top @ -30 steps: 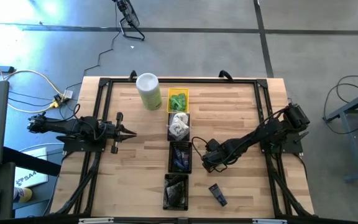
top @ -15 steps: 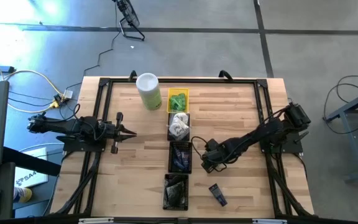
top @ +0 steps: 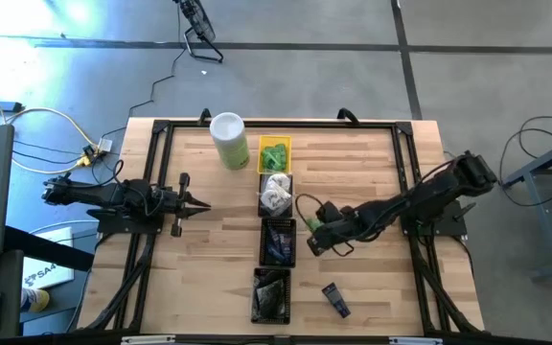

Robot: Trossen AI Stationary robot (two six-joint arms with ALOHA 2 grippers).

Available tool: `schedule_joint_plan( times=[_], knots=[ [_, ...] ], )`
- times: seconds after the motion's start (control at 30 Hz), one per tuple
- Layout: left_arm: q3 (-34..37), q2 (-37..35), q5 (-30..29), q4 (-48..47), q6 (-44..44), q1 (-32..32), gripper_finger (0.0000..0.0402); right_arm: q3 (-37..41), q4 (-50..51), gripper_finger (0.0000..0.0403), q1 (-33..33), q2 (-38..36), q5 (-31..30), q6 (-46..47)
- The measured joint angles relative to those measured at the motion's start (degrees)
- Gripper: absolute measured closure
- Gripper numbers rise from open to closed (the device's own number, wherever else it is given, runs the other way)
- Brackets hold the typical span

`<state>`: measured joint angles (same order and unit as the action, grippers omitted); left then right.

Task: Pick & Place Travel size toiletries
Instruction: Put the green bottle into the yellow basket

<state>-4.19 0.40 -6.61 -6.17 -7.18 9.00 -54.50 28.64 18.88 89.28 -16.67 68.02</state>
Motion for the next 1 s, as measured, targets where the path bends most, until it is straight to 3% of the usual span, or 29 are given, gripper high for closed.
schedule_joint_plan(
  times=[0.23,0.43,0.7,1.0],
  knots=[
    [0.00,0.00,-0.02,0.01,0.02,0.00,0.0378,-0.05,-8.73,0.0230,-4.33,-4.56,-9.83,-9.02],
    [-0.02,-0.01,0.00,0.00,0.00,-0.01,0.0378,0.04,-20.89,0.0229,-10.21,-4.68,-13.81,-19.87],
    [0.00,0.00,0.00,0.00,0.00,0.00,0.0378,0.00,-34.83,0.0229,-19.20,-4.51,-13.17,-29.03],
    [-0.01,-0.02,0.00,0.00,0.00,0.01,0.0378,0.00,-38.18,0.0229,-27.58,-4.44,-6.95,-30.29]
  ],
)
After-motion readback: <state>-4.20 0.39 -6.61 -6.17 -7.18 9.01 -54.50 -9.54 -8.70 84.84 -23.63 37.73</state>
